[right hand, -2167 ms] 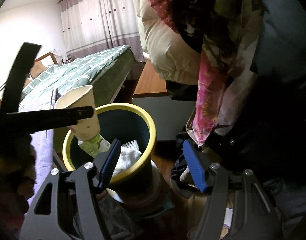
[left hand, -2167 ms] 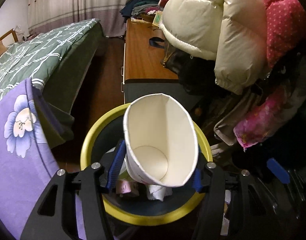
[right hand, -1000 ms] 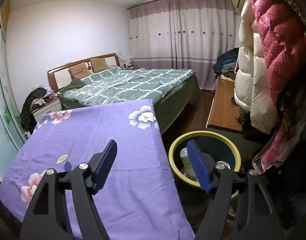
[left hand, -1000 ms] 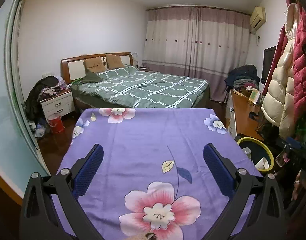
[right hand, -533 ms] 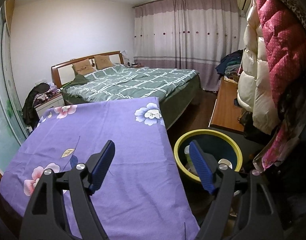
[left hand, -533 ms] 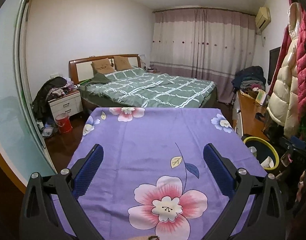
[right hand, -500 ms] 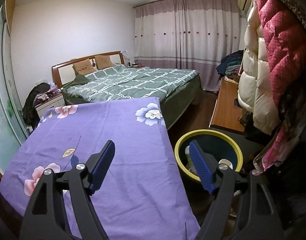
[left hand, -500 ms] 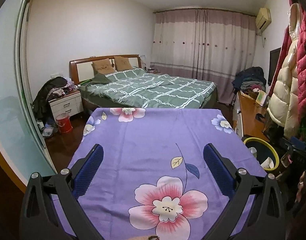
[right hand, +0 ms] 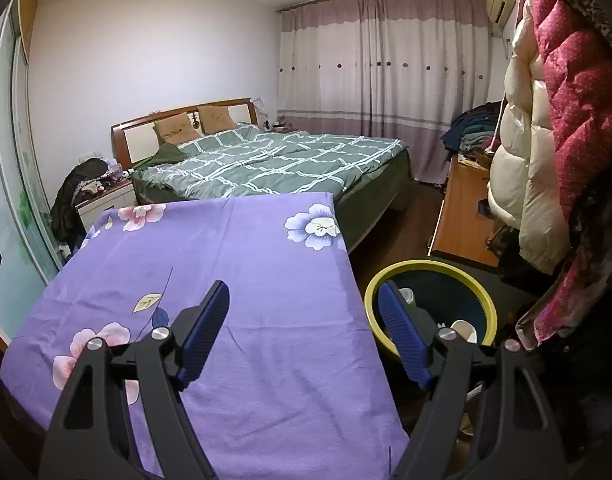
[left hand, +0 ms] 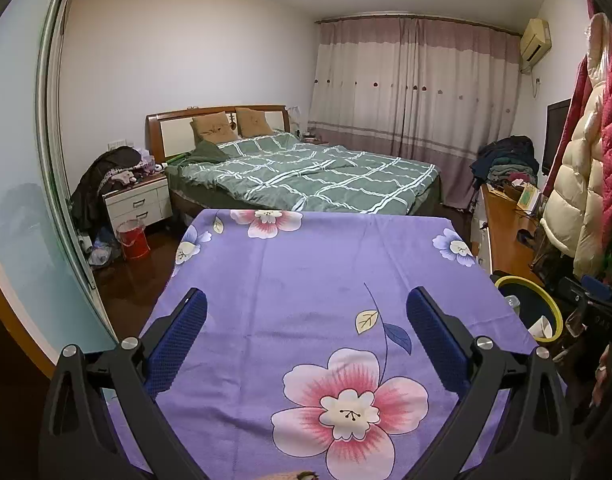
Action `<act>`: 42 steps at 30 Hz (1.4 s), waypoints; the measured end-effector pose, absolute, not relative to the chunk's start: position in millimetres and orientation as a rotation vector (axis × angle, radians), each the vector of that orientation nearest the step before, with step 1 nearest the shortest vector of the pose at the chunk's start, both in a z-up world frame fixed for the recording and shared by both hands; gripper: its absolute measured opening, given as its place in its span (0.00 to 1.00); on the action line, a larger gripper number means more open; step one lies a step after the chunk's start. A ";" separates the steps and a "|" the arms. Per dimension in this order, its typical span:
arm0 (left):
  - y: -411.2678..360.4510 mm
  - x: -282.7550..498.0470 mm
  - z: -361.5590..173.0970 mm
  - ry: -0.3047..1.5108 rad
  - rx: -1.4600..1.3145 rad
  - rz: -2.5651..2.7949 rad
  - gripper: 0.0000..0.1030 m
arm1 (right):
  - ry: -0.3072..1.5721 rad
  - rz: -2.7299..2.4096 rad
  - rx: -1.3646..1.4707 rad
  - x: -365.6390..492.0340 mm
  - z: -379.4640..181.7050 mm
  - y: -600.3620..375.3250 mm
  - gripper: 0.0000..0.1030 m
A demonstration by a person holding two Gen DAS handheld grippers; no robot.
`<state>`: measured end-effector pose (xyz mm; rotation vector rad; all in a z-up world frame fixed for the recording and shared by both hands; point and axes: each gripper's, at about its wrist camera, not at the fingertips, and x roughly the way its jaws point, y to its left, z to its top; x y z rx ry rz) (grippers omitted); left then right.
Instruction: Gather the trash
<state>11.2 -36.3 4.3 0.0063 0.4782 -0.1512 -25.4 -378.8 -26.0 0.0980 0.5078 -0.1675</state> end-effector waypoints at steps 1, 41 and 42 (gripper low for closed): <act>-36.8 11.2 4.0 0.477 0.007 -0.151 0.96 | 0.509 -0.167 0.099 -24.9 -26.3 -379.1 0.71; -39.6 19.1 -6.3 0.482 0.033 -0.158 0.96 | 0.521 -0.158 0.102 -14.0 -32.0 -376.1 0.72; -39.5 19.6 -6.9 0.483 0.033 -0.158 0.96 | 0.521 -0.156 0.103 -13.7 -32.2 -376.1 0.72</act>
